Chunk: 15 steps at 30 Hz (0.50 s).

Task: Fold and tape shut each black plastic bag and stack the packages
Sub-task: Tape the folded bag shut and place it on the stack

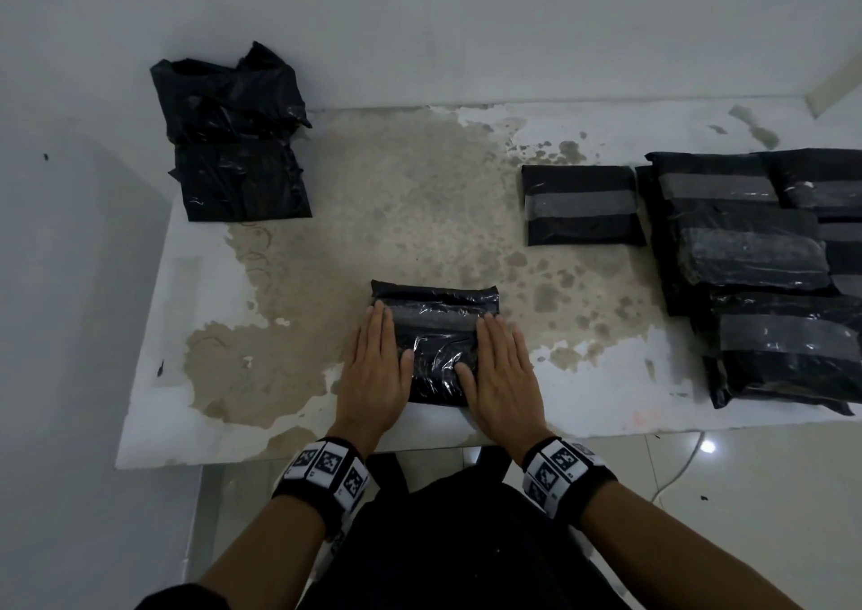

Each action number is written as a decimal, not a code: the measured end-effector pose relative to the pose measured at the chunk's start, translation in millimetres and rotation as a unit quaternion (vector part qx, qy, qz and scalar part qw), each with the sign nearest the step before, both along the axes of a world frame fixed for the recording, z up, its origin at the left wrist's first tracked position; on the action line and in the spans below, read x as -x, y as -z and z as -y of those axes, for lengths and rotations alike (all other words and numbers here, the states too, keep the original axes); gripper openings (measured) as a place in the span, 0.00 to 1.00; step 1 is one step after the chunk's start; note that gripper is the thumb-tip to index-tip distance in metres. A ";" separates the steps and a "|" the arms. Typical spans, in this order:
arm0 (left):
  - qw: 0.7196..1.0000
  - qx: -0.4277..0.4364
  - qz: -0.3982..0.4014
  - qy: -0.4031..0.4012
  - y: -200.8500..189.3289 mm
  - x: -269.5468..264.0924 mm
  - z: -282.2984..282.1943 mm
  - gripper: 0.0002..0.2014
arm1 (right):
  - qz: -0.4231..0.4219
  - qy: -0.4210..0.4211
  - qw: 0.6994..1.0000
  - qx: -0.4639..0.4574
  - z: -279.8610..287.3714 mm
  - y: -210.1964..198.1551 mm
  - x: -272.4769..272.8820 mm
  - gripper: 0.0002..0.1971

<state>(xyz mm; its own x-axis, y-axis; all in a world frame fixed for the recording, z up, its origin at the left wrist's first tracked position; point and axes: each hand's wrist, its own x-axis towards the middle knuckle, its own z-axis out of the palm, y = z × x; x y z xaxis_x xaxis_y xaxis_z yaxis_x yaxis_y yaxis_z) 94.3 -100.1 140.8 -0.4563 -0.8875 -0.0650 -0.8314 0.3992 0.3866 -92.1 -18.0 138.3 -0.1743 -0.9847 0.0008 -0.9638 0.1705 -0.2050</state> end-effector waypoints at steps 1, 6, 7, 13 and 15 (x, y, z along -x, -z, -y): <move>1.000 -0.007 -0.003 -0.011 -1.2 2.2 -0.2 0.34 | 0.017 0.026 0.999 -0.006 -1.0 0.6 0.4 0.38; 0.998 0.039 0.045 0.022 -5.1 4.1 4.5 0.34 | 0.012 0.048 0.999 0.002 2.0 -7.7 12.3 0.40; 0.996 0.050 0.056 0.037 -5.6 4.2 8.0 0.33 | 0.007 0.049 0.999 0.019 4.8 -11.4 13.4 0.40; 0.994 0.034 0.092 0.055 -9.5 10.7 25.7 0.32 | -0.019 -0.027 0.998 0.047 25.4 -20.3 7.8 0.36; 0.994 0.029 0.088 0.052 -10.1 11.2 26.3 0.32 | -0.037 -0.060 0.997 0.013 33.8 -15.6 3.0 0.37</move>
